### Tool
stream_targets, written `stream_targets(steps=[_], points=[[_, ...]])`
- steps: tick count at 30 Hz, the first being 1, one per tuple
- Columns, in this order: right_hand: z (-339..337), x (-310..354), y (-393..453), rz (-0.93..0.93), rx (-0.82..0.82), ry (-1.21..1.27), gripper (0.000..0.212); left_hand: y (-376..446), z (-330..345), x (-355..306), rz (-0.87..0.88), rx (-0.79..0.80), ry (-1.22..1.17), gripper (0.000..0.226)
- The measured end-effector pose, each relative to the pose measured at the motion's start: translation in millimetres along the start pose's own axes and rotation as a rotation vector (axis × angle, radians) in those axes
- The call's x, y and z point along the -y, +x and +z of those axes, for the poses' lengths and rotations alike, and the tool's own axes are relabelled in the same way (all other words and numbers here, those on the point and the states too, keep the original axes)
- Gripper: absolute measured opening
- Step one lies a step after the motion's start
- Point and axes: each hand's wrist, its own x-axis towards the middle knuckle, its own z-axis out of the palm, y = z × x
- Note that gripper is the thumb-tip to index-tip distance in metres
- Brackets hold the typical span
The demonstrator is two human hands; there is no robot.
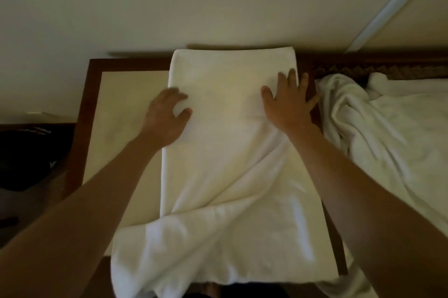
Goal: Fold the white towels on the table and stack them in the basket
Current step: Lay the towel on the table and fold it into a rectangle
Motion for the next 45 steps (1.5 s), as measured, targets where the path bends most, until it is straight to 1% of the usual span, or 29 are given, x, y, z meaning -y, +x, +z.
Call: stream_targets(steps=[2, 4, 5, 6, 8, 9, 10, 11, 12, 14, 16, 18, 19, 21, 23, 24, 25, 27, 29, 31, 32, 33, 34, 35, 37, 39, 41, 43, 45], points=[[10, 0, -51, -0.069, -0.026, 0.005, 0.058, -70, 0, 11, 0.041, -0.091, -0.06, 0.039], [24, -2, -100, -0.139, -0.076, 0.035, 0.049, -138, -4, 23, -0.058, -0.034, -0.082, 0.022], [31, -3, -122, -0.153, -0.089, 0.057, 0.047, -166, -8, 28, -0.115, 0.043, -0.095, 0.024], [38, -5, -143, -0.153, -0.091, 0.075, 0.046, -189, -13, 33, -0.163, 0.144, -0.103, 0.031], [50, -7, -182, -0.137, -0.084, 0.101, 0.045, -221, -24, 39, -0.186, 0.307, -0.055, 0.054], [54, -8, -201, -0.128, -0.088, 0.122, 0.044, -231, -28, 43, -0.189, 0.363, -0.004, 0.061], [58, -8, -219, -0.115, -0.089, 0.155, 0.043, -239, -31, 44, -0.208, 0.412, 0.063, 0.06], [62, -7, -237, -0.098, -0.084, 0.198, 0.043, -247, -33, 45, -0.233, 0.439, 0.102, 0.053], [64, -5, -254, -0.08, -0.077, 0.243, 0.043, -255, -34, 45, -0.265, 0.434, 0.1, 0.048], [68, -1, -286, -0.051, -0.063, 0.329, 0.043, -268, -34, 46, -0.299, 0.37, 0.02, 0.035], [69, 3, -311, -0.036, -0.045, 0.39, 0.044, -285, -40, 39, -0.3, 0.294, 0.006, 0.032], [63, 5, -333, -0.022, 0.005, 0.5, 0.047, -307, -46, 24, -0.278, 0.195, 0.038, 0.031], [58, 5, -343, 0.005, 0.05, 0.602, 0.049, -322, -49, 12, -0.246, 0.14, 0.039, 0.029], [46, 7, -363, 0.115, 0.195, 0.821, 0.05, -353, -48, -19, -0.149, 0.076, 0.027, 0.027], [34, 9, -382, 0.224, 0.384, 0.951, 0.049, -386, -37, -51, -0.027, 0.081, 0.046, 0.026], [31, 8, -390, 0.25, 0.447, 1.005, 0.049, -400, -29, -66, 0.032, 0.09, 0.051, 0.026], [29, 4, -397, 0.258, 0.475, 1.058, 0.049, -413, -18, -78, 0.08, 0.096, 0.039, 0.025], [30, -8, -409, 0.246, 0.423, 1.105, 0.038, -431, 2, -96, 0.13, 0.13, -0.03, 0.023], [31, -28, -415, 0.234, 0.306, 1.06, 0.022, -443, 18, -106, 0.151, 0.215, -0.132, 0.024], [31, -53, -418, 0.246, 0.238, 1.049, 0.017, -450, 27, -105, 0.149, 0.312, -0.268, 0.02], [30, -65, -419, 0.258, 0.226, 1.073, 0.018, -452, 30, -101, 0.116, 0.32, -0.355, 0.016], [30, -76, -421, 0.28, 0.225, 1.118, 0.018, -453, 34, -95, 0.057, 0.275, -0.448, 0.015], [28, -87, -423, 0.309, 0.23, 1.176, 0.018, -453, 39, -85, -0.032, 0.187, -0.527, 0.017], [28, -97, -426, 0.337, 0.237, 1.233, 0.016, -451, 45, -76, -0.147, 0.073, -0.583, 0.02], [30, -112, -428, 0.37, 0.242, 1.29, 0.013, -440, 57, -54, -0.437, -0.157, -0.619, 0.021], [35, -122, -427, 0.371, 0.262, 1.282, 0.012, -422, 67, -32, -0.721, -0.286, -0.697, 0.024], [38, -128, -423, 0.343, 0.311, 1.285, 0.016, -399, 73, -15, -0.854, -0.29, -0.873, 0.038], [38, -132, -420, 0.311, 0.36, 1.336, 0.021, -383, 76, -8, -0.894, -0.22, -1.045, 0.045], [36, -137, -418, 0.297, 0.378, 1.391, 0.021, -379, 76, -3, -0.887, -0.129, -1.194, 0.044]])
